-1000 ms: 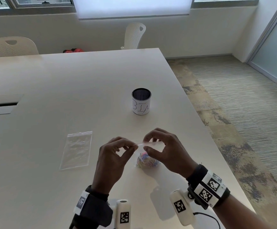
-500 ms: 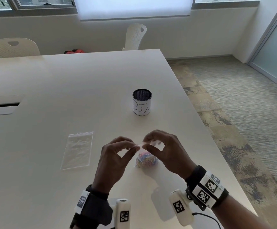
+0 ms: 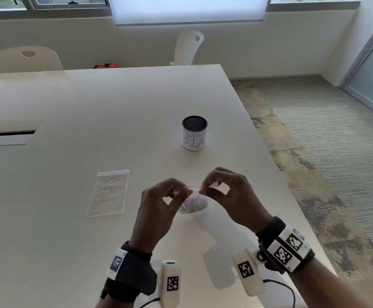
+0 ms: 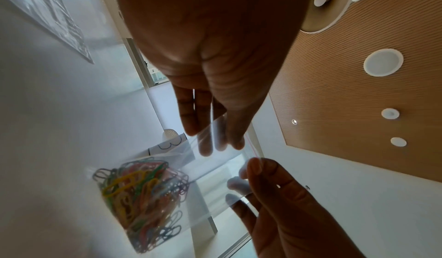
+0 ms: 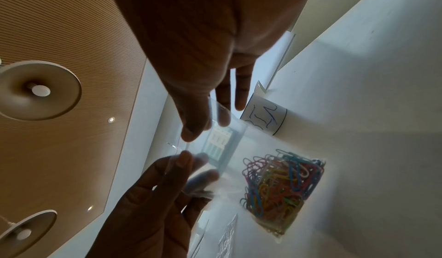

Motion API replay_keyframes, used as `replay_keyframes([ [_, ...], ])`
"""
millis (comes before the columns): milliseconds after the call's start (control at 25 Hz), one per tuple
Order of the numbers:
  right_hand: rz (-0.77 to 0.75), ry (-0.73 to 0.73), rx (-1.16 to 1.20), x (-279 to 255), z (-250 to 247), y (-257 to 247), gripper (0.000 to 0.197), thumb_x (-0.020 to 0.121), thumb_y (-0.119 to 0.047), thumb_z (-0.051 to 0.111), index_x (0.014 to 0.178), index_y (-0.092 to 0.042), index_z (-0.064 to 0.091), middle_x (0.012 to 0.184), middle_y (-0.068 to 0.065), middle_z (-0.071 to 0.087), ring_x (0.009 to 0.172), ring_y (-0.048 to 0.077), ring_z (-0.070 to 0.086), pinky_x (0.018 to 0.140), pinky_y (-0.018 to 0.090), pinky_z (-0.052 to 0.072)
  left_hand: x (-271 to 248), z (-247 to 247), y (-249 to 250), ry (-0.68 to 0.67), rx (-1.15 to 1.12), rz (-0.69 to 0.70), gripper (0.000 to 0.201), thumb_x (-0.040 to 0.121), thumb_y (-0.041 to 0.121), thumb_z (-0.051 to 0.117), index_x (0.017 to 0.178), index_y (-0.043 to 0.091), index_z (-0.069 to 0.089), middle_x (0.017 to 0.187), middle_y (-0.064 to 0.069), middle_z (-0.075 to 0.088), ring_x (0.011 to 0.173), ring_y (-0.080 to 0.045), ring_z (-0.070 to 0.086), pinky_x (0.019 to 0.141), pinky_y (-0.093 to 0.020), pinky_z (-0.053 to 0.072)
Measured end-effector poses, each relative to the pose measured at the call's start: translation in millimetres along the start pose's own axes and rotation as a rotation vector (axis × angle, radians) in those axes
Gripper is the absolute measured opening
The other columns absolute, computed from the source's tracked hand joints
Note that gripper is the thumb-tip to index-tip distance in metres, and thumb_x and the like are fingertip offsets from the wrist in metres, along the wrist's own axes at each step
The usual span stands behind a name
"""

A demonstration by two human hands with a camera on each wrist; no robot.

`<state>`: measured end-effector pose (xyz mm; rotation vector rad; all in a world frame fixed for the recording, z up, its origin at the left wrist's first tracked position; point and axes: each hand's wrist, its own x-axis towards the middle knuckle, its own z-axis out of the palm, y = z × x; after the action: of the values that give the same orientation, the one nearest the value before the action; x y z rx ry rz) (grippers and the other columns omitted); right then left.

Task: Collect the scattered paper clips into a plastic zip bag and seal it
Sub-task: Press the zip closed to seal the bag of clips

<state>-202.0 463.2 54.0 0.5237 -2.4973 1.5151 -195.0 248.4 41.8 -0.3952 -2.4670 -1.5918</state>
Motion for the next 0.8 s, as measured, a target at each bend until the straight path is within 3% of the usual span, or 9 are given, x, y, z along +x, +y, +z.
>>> replay_keyframes([
  [80,0.035,-0.003,0.058,-5.1,-0.9,-0.2,0.012,0.087,-0.014,0.084,0.09,-0.019,0.074,0.091,-0.008,0.073,0.086,0.014,0.069,0.082,0.036,0.056,-3.1,1.6,5.5,-0.003,-0.02,-0.008,0.016,0.093,0.013,0.078,0.079,0.016,0.072,0.091,0.012,0.078,0.082,-0.014,0.072,0.079,-0.023,0.056],
  [120,0.07,-0.016,0.106,-7.7,-1.2,1.0,0.019,0.086,-0.017,0.085,0.1,-0.019,0.072,0.098,-0.008,0.075,0.093,0.014,0.071,0.087,0.035,0.058,-4.2,1.9,8.0,-0.011,-0.038,-0.013,0.016,0.094,0.012,0.077,0.08,0.014,0.071,0.093,0.011,0.078,0.084,-0.015,0.073,0.082,-0.025,0.057],
  [240,0.194,-0.192,0.229,-19.9,1.3,5.4,0.067,0.078,-0.023,0.092,0.135,-0.027,0.057,0.126,-0.007,0.071,0.116,0.014,0.071,0.1,0.031,0.057,-9.7,-1.7,12.7,-0.033,-0.207,-0.064,0.008,0.093,0.007,0.076,0.086,0.007,0.073,0.098,0.001,0.082,0.089,-0.022,0.079,0.086,-0.04,0.063],
  [320,0.235,-0.309,0.298,-30.9,9.5,7.3,0.08,0.076,-0.018,0.094,0.143,-0.027,0.051,0.131,-0.007,0.07,0.119,0.014,0.071,0.1,0.032,0.059,-14.5,-8.7,18.0,-0.041,-0.337,-0.093,0.007,0.092,0.008,0.077,0.089,0.002,0.074,0.096,-0.008,0.082,0.086,-0.032,0.08,0.083,-0.046,0.063],
  [440,0.236,-0.29,0.342,-45.1,25.2,7.3,0.051,0.084,-0.011,0.087,0.129,-0.018,0.065,0.117,-0.001,0.077,0.105,0.017,0.077,0.093,0.037,0.063,-23.1,-18.4,29.8,0.006,-0.337,-0.116,0.012,0.089,0.011,0.079,0.092,0.0,0.077,0.083,-0.013,0.081,0.077,-0.028,0.08,0.074,-0.04,0.063],
  [560,0.264,-0.229,0.52,-54.8,39.6,3.8,0.024,0.09,-0.004,0.079,0.113,-0.005,0.072,0.105,0.012,0.08,0.1,0.033,0.078,0.093,0.047,0.063,-34.2,-25.2,29.6,0.126,-0.298,-0.158,0.024,0.088,0.02,0.082,0.11,0.011,0.077,0.094,-0.007,0.082,0.086,-0.022,0.08,0.08,-0.036,0.062],
  [680,0.332,-0.175,0.648,-60.4,52.1,-4.4,0.022,0.091,-0.006,0.078,0.11,0.0,0.069,0.105,0.022,0.078,0.102,0.043,0.075,0.093,0.051,0.062,-51.9,-33.0,17.2,-0.013,-0.219,-0.376,0.075,0.082,0.048,0.08,0.147,0.026,0.051,0.124,0.005,0.074,0.112,-0.007,0.073,0.089,-0.024,0.061],
  [720,0.358,-0.166,0.676,-61.3,56.1,-7.9,0.026,0.09,-0.009,0.079,0.11,0.002,0.067,0.104,0.026,0.076,0.102,0.045,0.075,0.092,0.05,0.062,-58.8,-33.0,14.3,-0.082,-0.216,-0.451,0.08,0.081,0.05,0.08,0.15,0.024,0.047,0.126,0.004,0.072,0.113,-0.008,0.073,0.089,-0.024,0.061],
  [800,0.419,-0.192,0.69,-60.8,65.6,-16.9,0.033,0.089,-0.018,0.081,0.11,0.002,0.066,0.104,0.026,0.076,0.099,0.041,0.076,0.088,0.045,0.064,-72.5,-34.3,5.3,-0.123,-0.266,-0.515,0.058,0.088,0.039,0.079,0.137,0.013,0.062,0.115,-0.004,0.077,0.104,-0.015,0.078,0.09,-0.031,0.064],
])
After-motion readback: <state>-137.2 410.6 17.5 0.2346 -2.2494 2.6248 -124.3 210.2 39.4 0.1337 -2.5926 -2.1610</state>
